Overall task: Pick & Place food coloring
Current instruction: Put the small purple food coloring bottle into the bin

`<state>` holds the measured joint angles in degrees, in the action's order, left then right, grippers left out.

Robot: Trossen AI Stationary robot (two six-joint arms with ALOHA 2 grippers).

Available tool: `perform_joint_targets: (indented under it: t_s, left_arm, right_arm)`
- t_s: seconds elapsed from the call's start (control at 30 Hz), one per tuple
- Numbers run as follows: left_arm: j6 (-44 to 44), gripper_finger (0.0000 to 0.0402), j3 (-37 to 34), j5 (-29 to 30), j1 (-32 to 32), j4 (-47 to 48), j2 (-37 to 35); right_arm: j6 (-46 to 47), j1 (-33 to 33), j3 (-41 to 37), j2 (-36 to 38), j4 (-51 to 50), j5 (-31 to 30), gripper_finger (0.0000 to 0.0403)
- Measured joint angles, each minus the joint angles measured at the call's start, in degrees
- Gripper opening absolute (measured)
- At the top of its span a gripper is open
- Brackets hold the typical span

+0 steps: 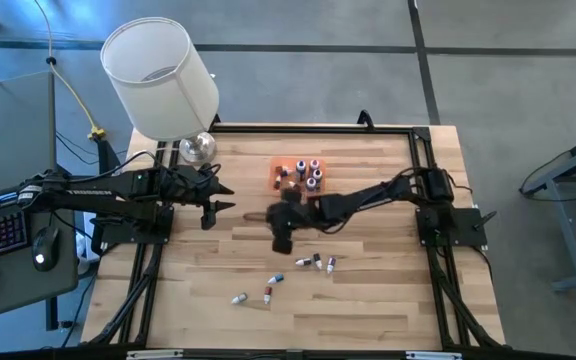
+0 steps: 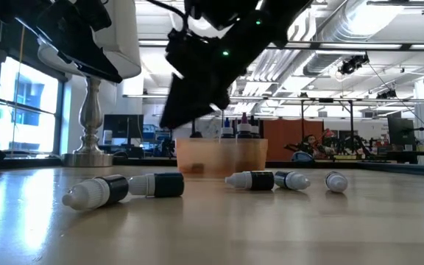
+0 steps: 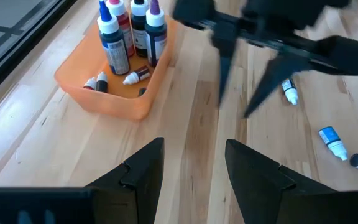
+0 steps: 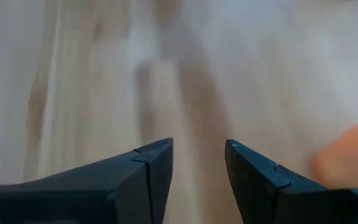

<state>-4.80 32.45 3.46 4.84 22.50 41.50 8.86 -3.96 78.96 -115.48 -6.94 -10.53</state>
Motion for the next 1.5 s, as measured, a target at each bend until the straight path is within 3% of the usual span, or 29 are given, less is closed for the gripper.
perform_joint_targets:
  t_s: [0.13,0.27,0.47,0.67,1.17,1.5]
  left_arm:
    - [0.00,0.0168,0.00,0.00,0.00,0.00,0.00]
    - [0.00,0.0168,0.00,0.00,0.00,0.02,0.00]
    - [0.00,0.0168,0.01,-0.04,0.02,0.06,0.00]
    - [0.00,0.0168,0.02,-0.04,0.02,0.08,0.00]
    - [0.00,0.0168,0.02,-0.02,0.01,0.09,0.00]
    - [0.00,0.0168,0.02,-0.02,0.00,0.11,0.00]
  right_arm:
    - [0.87,-2.62,0.00,0.00,-9.31,-0.50,0.0138]
    - [8.90,-4.27,-0.02,0.60,-15.97,-2.70,0.0138]
    - [22.93,-5.40,2.21,4.58,-26.48,3.62,0.0135]
    - [26.91,-8.39,2.40,5.57,-40.07,10.46,0.0133]
    - [4.42,-17.04,-3.10,5.51,-41.99,11.37,0.0133]
    - [-8.87,-17.95,-9.56,5.42,-36.12,-1.30,0.0133]
